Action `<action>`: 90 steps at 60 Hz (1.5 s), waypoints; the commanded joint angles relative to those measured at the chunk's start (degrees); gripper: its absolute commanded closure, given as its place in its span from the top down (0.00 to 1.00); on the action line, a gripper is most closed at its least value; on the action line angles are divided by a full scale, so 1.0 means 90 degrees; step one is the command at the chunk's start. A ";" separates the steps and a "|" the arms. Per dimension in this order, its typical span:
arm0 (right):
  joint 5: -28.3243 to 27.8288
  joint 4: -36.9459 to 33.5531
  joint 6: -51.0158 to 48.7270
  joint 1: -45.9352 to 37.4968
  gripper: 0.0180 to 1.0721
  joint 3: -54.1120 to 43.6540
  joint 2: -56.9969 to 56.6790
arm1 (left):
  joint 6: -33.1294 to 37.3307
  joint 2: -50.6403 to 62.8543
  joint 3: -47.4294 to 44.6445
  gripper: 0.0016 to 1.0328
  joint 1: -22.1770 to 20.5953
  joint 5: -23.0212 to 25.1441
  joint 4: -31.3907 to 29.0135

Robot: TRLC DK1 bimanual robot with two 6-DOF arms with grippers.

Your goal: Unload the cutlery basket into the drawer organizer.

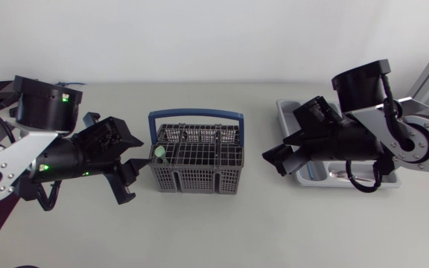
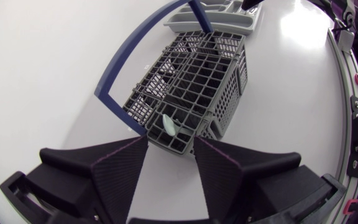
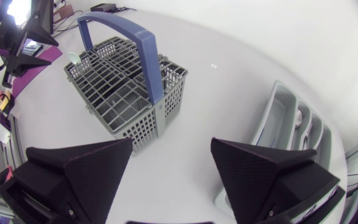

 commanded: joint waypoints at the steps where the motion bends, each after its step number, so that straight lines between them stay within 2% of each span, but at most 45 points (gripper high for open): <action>1: 0.0018 -0.0079 -0.0048 0.0084 0.88 -0.0160 -0.0116 | -0.0246 0.0246 0.0168 0.59 -0.0110 -0.0107 0.0008; 43: 0.0028 -0.0001 0.0040 0.0211 0.88 -0.0307 -0.0165 | -0.0871 0.1399 0.0823 0.56 -0.0247 -0.0518 0.0359; 51: 0.0038 0.0029 0.0030 0.0211 0.88 -0.0307 -0.0155 | -0.0949 0.1535 0.0862 0.43 -0.0325 -0.0557 0.0389; 60: 0.0028 0.0048 0.0011 0.0211 0.88 -0.0307 -0.0135 | -0.1047 0.1711 0.0881 0.17 -0.0364 -0.0674 0.0525; 82: -0.0001 0.0068 -0.0028 0.0211 0.88 -0.0356 -0.0165 | -0.1007 0.1965 0.0959 0.03 -0.0471 -0.0869 0.0467; 90: -0.0001 0.0068 -0.0038 0.0211 0.88 -0.0395 -0.0184 | -0.0988 0.1984 0.0940 0.03 -0.0501 -0.0879 0.0418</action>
